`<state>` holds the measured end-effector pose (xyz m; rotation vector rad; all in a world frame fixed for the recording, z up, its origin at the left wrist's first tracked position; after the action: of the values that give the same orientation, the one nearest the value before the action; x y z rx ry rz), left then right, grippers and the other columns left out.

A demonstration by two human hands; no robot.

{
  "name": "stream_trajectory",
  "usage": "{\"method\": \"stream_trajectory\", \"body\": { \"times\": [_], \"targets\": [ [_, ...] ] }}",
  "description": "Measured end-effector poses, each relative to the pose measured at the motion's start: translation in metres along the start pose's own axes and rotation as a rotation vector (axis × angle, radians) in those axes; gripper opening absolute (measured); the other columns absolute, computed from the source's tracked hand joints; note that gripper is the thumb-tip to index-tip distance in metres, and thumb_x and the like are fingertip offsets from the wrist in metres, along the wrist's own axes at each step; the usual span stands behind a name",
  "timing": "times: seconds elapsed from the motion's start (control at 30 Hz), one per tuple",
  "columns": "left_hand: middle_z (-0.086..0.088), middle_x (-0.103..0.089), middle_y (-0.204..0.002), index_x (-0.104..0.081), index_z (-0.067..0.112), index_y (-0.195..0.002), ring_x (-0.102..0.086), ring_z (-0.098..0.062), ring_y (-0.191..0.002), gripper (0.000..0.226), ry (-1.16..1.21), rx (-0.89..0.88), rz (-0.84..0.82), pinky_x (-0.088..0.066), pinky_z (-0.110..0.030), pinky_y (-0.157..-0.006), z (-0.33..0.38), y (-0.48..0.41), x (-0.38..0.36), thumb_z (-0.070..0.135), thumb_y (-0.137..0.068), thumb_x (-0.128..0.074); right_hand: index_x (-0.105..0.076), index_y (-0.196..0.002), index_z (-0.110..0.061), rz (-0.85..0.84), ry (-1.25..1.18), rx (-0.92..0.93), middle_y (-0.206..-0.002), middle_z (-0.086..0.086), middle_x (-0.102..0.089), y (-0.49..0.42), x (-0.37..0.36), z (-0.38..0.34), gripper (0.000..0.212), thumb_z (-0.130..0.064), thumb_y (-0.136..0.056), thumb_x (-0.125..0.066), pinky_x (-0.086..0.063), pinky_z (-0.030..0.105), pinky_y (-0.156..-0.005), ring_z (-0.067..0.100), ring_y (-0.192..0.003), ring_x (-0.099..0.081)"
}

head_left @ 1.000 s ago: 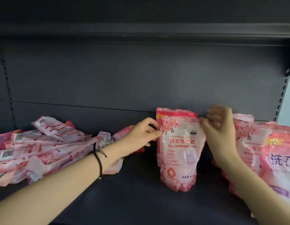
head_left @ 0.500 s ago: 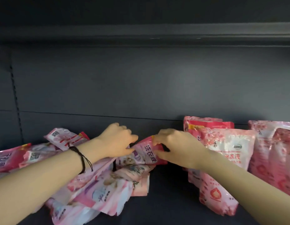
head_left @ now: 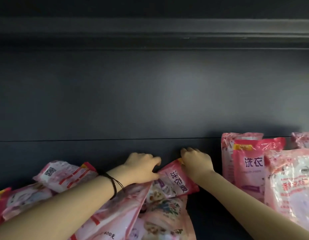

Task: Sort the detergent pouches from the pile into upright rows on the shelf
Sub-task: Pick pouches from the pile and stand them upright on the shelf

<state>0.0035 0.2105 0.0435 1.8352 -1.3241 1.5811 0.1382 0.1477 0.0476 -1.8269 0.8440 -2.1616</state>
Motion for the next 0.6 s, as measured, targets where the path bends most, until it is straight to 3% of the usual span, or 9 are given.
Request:
{"method": "stream_trajectory", "body": {
  "times": [0.17, 0.3, 0.37, 0.43, 0.53, 0.6],
  "targets": [
    [0.005, -0.059, -0.121, -0.050, 0.032, -0.124, -0.058, -0.019, -0.106, 0.047, 0.248, 0.074, -0.047, -0.038, -0.030, -0.071, -0.002, -0.010, -0.008, 0.056, -0.085, -0.052, -0.059, -0.107, -0.017, 0.058, 0.055, -0.011, -0.117, 0.000, -0.054, -0.002, -0.003, -0.001, 0.015, -0.016, -0.092, -0.054, -0.034, 0.030, -0.061, 0.022, -0.110, -0.054],
    [0.010, -0.061, -0.116, -0.052, 0.032, -0.123, -0.058, -0.011, -0.100, 0.048, 0.448, 0.156, -0.014, -0.039, -0.026, -0.071, -0.004, -0.015, -0.012, 0.053, -0.081, -0.061, -0.060, -0.102, -0.017, 0.058, 0.111, 0.075, -0.114, 0.000, -0.054, 0.002, 0.006, -0.006, 0.017, -0.011, -0.087, -0.058, -0.038, 0.031, -0.065, 0.021, -0.109, -0.054],
    [0.010, -0.062, -0.115, -0.053, 0.032, -0.124, -0.057, -0.008, -0.096, 0.052, 0.536, 0.168, -0.031, -0.041, -0.025, -0.070, -0.004, -0.017, -0.016, 0.053, -0.078, -0.065, -0.065, -0.089, -0.016, 0.150, 0.160, 0.136, -0.095, 0.001, -0.064, 0.011, 0.024, -0.011, 0.022, -0.009, -0.070, -0.074, -0.045, 0.030, -0.064, 0.021, -0.092, -0.063],
    [0.010, -0.063, -0.111, -0.057, 0.031, -0.121, -0.060, -0.007, -0.093, 0.052, 0.627, 0.152, -0.045, -0.048, -0.025, -0.072, -0.002, -0.017, -0.018, 0.051, -0.075, -0.069, -0.064, -0.065, -0.015, 0.305, 0.177, 0.209, -0.067, 0.000, -0.063, 0.022, 0.047, -0.018, 0.032, -0.008, -0.044, -0.087, -0.047, 0.028, -0.052, 0.021, -0.064, -0.064],
    [0.021, -0.064, -0.078, -0.062, 0.035, -0.083, -0.057, 0.008, -0.069, 0.018, 0.897, 0.099, -0.049, -0.045, -0.013, -0.061, 0.003, -0.016, -0.017, 0.038, -0.075, -0.077, -0.060, -0.061, -0.015, 0.515, 0.171, 0.292, -0.060, 0.001, -0.058, 0.032, 0.077, -0.028, 0.029, -0.007, -0.048, -0.084, -0.044, 0.028, -0.049, 0.023, -0.056, -0.059],
    [0.022, -0.057, -0.058, -0.057, 0.027, -0.067, -0.048, 0.009, -0.055, 0.024, 1.135, 0.063, -0.087, -0.037, -0.009, -0.054, 0.006, -0.014, -0.014, 0.022, -0.078, -0.078, -0.058, -0.063, -0.014, 0.584, 0.164, 0.320, -0.061, 0.002, -0.057, 0.033, 0.093, -0.033, 0.028, -0.006, -0.053, -0.083, -0.043, 0.029, -0.050, 0.023, -0.056, -0.058]
  ]
}}
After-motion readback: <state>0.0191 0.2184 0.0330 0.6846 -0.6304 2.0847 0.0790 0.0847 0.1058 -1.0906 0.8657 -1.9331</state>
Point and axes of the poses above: each hand's wrist, its own y-axis away from the middle knuckle, its own x-axis out of the back of the hand, z = x × y, the point moved 6 cm from there along -y, towards the middle knuckle
